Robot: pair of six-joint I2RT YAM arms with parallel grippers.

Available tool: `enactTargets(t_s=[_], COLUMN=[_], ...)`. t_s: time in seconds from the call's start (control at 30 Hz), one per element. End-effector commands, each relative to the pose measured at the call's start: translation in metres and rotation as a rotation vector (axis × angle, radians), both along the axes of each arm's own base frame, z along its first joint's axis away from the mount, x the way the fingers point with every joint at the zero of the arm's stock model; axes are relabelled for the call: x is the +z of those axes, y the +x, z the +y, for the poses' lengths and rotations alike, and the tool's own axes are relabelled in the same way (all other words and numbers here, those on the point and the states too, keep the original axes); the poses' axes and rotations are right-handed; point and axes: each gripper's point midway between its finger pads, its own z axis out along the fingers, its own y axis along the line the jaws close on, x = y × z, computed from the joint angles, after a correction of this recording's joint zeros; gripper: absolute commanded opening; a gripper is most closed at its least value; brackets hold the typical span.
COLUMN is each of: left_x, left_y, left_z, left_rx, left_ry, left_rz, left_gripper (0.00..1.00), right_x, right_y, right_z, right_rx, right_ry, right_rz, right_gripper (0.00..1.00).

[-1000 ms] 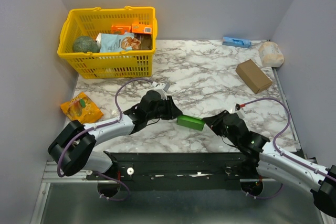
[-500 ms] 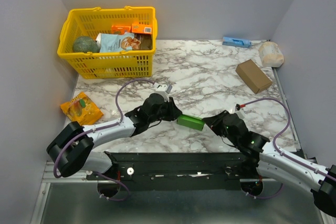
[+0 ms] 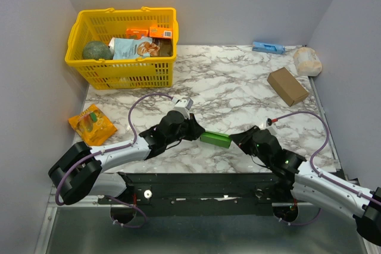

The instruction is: Fold the paper box

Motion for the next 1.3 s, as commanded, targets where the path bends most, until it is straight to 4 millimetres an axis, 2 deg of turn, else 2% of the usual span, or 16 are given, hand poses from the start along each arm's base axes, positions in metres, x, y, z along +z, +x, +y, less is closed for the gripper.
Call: enactTargets(t_s=[0.0,0.2,0.33,0.4,0.63,0.83,1.13,1.27], left_x=[-0.063,-0.062,-0.060,-0.060,-0.058,-0.057,-0.055,-0.055], left_y=[-0.023,-0.024,-0.023,-0.023,-0.023,-0.023,-0.024,-0.025], left_z=[0.035,0.034,0.035,0.035,0.034,0.033,0.032,0.032], left_rx=[0.003,-0.006,-0.005,-0.006,-0.011,-0.015,-0.019,-0.021], left_ry=[0.214,0.212,0.213,0.211,0.209,0.206,0.200,0.201], left_rz=[0.112,0.110,0.102,0.101,0.097,0.093,0.088,0.088], left_gripper=[0.23,0.21,0.21,0.21,0.21,0.21,0.21,0.21], right_x=[-0.041,-0.022,-0.016,-0.018,-0.006,-0.017,0.009,0.013], right_y=[-0.022,-0.018,-0.015,-0.015,-0.013,-0.016,-0.006,-0.003], right_z=[-0.025,-0.022,-0.024,-0.029,-0.035,-0.034,-0.027,-0.024], right_rx=[0.014,0.007,-0.016,-0.035,-0.079,-0.081,-0.093,-0.097], right_ry=[-0.167,-0.129,-0.118,-0.121,-0.079,-0.068,-0.011,0.007], right_rz=[0.112,0.073,0.058,0.062,0.017,0.058,-0.008,-0.013], right_gripper=[0.19,0.32,0.50,0.54,0.55,0.54,0.58,0.58])
